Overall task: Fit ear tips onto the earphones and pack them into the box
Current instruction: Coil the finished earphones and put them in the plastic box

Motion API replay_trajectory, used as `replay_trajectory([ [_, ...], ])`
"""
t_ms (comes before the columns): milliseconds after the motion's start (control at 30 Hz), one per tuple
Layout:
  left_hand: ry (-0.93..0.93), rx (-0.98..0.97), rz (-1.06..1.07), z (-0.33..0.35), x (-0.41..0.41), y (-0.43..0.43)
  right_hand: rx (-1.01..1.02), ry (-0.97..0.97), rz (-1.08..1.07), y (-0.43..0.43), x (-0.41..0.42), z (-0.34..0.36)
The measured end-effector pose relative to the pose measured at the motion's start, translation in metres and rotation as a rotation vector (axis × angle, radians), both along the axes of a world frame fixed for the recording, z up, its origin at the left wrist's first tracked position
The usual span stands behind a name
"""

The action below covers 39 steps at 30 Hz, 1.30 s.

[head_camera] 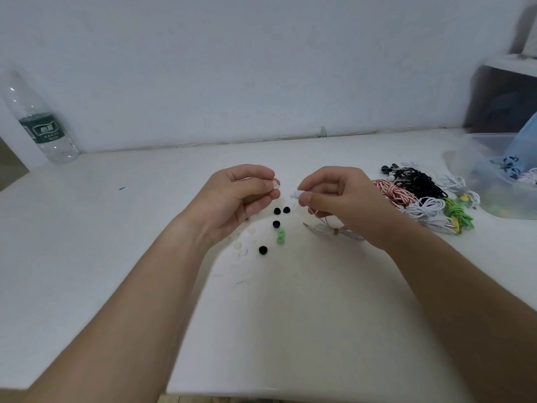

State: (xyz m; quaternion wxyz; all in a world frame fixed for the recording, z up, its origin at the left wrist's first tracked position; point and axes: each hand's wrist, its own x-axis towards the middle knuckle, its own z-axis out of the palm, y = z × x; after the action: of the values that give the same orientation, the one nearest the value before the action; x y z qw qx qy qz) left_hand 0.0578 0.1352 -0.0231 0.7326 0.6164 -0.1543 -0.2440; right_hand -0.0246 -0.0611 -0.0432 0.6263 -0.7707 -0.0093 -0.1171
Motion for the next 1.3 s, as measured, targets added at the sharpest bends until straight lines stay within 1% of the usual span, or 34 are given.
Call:
replay_trajectory([
  [67,0.053,-0.042,-0.011,-0.002,-0.001,-0.002,0.007,-0.003,0.009,0.0,0.0,0.0],
  [167,0.079,-0.061,-0.034,-0.005,-0.002,-0.006,0.027,-0.012,0.013,0.0,-0.001,0.0],
  [733,0.032,-0.049,-0.12,-0.01,-0.005,-0.012,0.046,-0.009,0.003,-0.001,-0.002,0.003],
  [1033,0.014,-0.054,-0.129,-0.011,-0.004,-0.013,0.006,-0.013,-0.033,-0.003,-0.002,0.003],
  [1300,0.025,-0.065,-0.145,-0.011,-0.005,-0.013,0.003,0.006,-0.024,-0.004,-0.002,0.004],
])
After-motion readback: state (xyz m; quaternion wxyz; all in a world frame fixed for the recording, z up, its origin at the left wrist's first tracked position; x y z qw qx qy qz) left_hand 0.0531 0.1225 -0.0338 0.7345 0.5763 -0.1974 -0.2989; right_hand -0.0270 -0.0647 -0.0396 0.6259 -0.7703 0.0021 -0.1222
